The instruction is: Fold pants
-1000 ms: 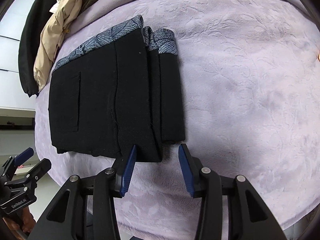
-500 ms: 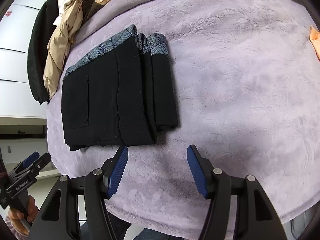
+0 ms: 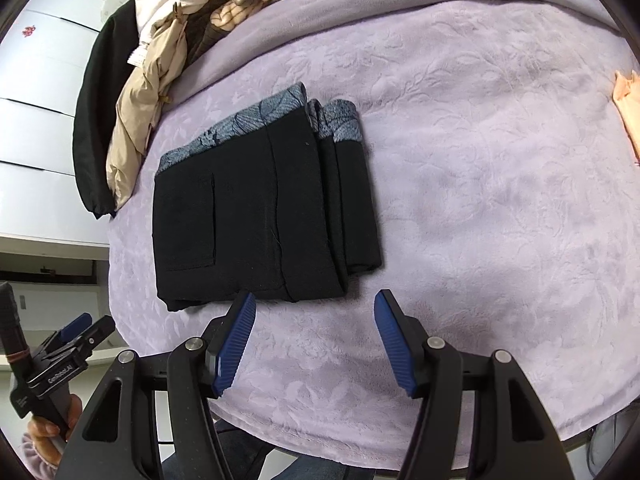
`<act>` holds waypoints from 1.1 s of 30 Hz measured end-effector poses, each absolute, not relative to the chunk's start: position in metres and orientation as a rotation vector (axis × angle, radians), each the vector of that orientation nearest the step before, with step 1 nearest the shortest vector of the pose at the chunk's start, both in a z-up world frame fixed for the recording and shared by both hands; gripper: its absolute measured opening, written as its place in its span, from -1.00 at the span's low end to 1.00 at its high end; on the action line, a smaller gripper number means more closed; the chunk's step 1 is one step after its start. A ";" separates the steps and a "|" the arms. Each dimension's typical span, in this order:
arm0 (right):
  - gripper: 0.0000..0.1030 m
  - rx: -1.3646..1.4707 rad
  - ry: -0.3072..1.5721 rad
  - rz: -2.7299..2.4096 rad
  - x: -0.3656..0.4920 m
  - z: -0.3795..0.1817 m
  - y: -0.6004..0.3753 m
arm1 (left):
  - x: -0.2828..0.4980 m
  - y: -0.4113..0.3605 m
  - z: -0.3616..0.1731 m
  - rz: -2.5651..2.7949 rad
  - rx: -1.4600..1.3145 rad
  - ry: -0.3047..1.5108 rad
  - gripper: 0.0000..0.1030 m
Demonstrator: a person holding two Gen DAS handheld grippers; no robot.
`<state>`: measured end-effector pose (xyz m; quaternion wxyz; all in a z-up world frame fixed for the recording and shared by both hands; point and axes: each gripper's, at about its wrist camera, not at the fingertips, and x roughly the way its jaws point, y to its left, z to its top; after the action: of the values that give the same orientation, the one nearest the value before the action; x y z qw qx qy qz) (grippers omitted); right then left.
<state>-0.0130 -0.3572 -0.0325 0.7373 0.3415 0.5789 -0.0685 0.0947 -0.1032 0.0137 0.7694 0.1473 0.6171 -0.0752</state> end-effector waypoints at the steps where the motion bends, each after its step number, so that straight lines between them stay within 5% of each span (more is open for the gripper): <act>1: 0.28 0.747 1.269 -0.152 -0.012 -0.031 -0.358 | 0.099 -0.103 0.013 -0.162 0.315 1.336 0.80; 9: 0.29 0.724 1.218 -0.189 -0.005 -0.011 -0.389 | 0.120 -0.118 -0.003 -0.207 0.339 1.316 0.84; 11: 0.52 0.726 1.207 -0.194 -0.004 -0.008 -0.398 | 0.123 -0.122 -0.006 -0.228 0.321 1.316 1.00; 20: 0.74 0.695 1.222 -0.118 0.010 -0.024 -0.402 | 0.133 -0.131 -0.026 -0.210 0.294 1.353 1.00; 33: 0.74 0.807 1.351 0.006 0.023 -0.084 -0.400 | 0.161 -0.122 -0.067 -0.189 0.213 1.446 1.00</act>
<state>0.0231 -0.3996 -0.0838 0.7061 0.3631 0.6080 0.0028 0.1610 -0.1222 -0.0668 0.7406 0.0971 0.6593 -0.0860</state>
